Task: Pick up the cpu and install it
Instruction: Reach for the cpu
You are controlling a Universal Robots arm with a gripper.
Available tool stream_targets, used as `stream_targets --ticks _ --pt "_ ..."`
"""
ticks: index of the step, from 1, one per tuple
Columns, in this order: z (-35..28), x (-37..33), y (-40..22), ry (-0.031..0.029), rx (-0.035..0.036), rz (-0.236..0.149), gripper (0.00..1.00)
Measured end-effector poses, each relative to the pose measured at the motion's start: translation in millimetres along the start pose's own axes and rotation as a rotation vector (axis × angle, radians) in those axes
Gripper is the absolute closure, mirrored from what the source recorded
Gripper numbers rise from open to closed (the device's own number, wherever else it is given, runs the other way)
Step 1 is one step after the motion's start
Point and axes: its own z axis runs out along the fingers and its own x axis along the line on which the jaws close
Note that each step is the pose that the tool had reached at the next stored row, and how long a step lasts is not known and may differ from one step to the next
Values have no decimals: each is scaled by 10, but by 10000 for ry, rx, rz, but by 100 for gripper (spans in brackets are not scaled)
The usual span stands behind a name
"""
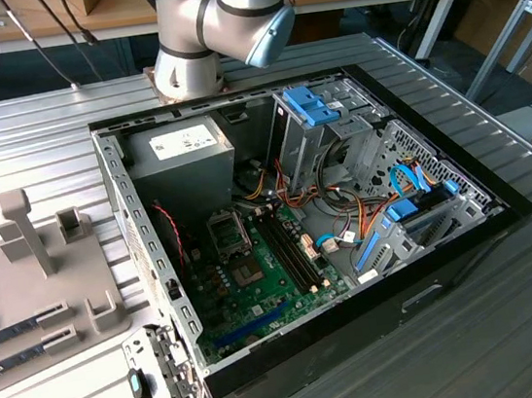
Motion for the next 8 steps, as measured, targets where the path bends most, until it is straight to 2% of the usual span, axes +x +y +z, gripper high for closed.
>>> stream_targets --ticks 8 --pt "16 15 -4 1 0 0 89"
